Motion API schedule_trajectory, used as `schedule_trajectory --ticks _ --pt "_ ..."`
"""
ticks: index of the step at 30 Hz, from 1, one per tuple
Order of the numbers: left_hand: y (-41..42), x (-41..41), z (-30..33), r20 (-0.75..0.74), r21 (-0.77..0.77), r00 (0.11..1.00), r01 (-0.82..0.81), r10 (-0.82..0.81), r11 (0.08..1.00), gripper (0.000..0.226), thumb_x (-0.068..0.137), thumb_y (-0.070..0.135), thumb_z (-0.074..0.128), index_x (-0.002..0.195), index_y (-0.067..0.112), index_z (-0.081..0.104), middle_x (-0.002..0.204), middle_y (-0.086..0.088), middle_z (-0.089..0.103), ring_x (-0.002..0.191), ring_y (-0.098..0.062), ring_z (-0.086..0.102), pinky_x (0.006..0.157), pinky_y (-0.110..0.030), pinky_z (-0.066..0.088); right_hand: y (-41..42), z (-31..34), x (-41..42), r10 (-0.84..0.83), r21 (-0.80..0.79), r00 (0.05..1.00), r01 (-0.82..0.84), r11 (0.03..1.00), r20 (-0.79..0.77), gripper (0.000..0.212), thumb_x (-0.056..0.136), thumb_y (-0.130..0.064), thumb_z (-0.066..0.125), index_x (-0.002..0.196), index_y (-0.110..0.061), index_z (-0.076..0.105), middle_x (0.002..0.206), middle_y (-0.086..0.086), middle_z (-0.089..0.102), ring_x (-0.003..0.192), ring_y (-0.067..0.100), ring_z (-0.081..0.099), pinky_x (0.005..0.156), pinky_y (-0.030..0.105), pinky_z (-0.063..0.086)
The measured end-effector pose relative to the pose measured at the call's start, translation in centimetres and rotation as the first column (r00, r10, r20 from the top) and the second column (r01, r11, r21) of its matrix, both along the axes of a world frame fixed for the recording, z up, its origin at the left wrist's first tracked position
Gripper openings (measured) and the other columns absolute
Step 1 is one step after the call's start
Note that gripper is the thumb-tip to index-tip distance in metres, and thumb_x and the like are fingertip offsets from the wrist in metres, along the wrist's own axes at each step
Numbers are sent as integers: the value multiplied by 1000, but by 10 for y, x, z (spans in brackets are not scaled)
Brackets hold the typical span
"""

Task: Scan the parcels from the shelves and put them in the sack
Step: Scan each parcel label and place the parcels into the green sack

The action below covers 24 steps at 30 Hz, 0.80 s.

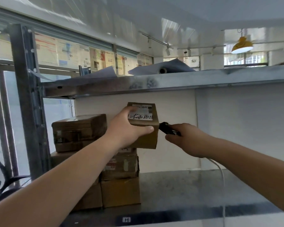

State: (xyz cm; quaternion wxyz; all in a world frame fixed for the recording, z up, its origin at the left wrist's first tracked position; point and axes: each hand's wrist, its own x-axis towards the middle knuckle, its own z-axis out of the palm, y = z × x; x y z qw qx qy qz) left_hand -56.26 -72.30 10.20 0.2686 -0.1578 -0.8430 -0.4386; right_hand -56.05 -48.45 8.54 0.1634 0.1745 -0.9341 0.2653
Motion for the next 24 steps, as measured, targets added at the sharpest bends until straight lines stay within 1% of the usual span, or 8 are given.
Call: schedule_trajectory --ticks 3,6,9,12,16,19,21,24 --pt "34 1 -12 69 266 982 153 -178 952 82 72 59 90 143 42 53 123 18 61 114 -11 62 92 -36 59 37 -7 17 -47 -1 999 47 999 9 24 101 -43 59 107 -21 68 72 0 60 53 11 50 46 21 35" --pt "69 1 -31 85 434 953 226 -290 872 59 81 38 90 130 47 59 120 12 69 111 -16 69 87 -39 63 75 -24 35 -77 -35 995 79 996 56 24 101 -42 61 113 -23 69 71 0 63 42 3 50 40 17 35" --pt "101 3 -55 144 511 905 279 -401 813 74 70 25 97 125 57 59 126 9 65 112 -23 68 79 -42 66 113 -46 53 -102 -58 990 108 992 102 18 100 -43 62 109 -29 69 72 -2 65 44 0 52 41 17 36" --pt "131 7 -85 166 496 867 338 -470 800 93 55 27 103 124 63 52 128 12 62 110 -17 68 78 -37 66 147 -67 68 -158 14 980 157 987 120 21 99 -46 62 99 -26 68 68 -4 62 47 5 48 45 18 33" --pt "164 11 -121 218 395 839 391 -498 831 121 51 32 105 149 57 40 133 16 63 118 -12 65 96 -39 61 181 -93 81 -214 44 963 210 977 163 24 98 -45 61 95 -22 67 62 -6 56 41 4 44 41 19 32" --pt "181 11 -143 220 393 827 411 -517 823 120 47 30 106 142 66 42 132 20 63 115 -8 68 89 -33 63 196 -107 86 -211 -2 947 218 976 242 20 98 -45 60 102 -27 68 60 -5 56 39 8 43 39 23 33" --pt "187 12 -154 195 327 862 392 -468 860 122 45 34 106 141 70 40 146 14 50 125 -11 60 99 -36 59 200 -117 88 -218 -17 937 231 973 274 18 100 -46 58 105 -31 68 65 -3 57 47 13 47 42 23 34" --pt "190 9 -167 141 180 904 377 -403 909 126 46 45 104 142 76 29 149 15 30 133 -3 43 110 -27 43 199 -130 87 -211 -23 931 228 973 298 19 102 -46 57 111 -32 66 72 0 59 54 16 49 44 23 35"
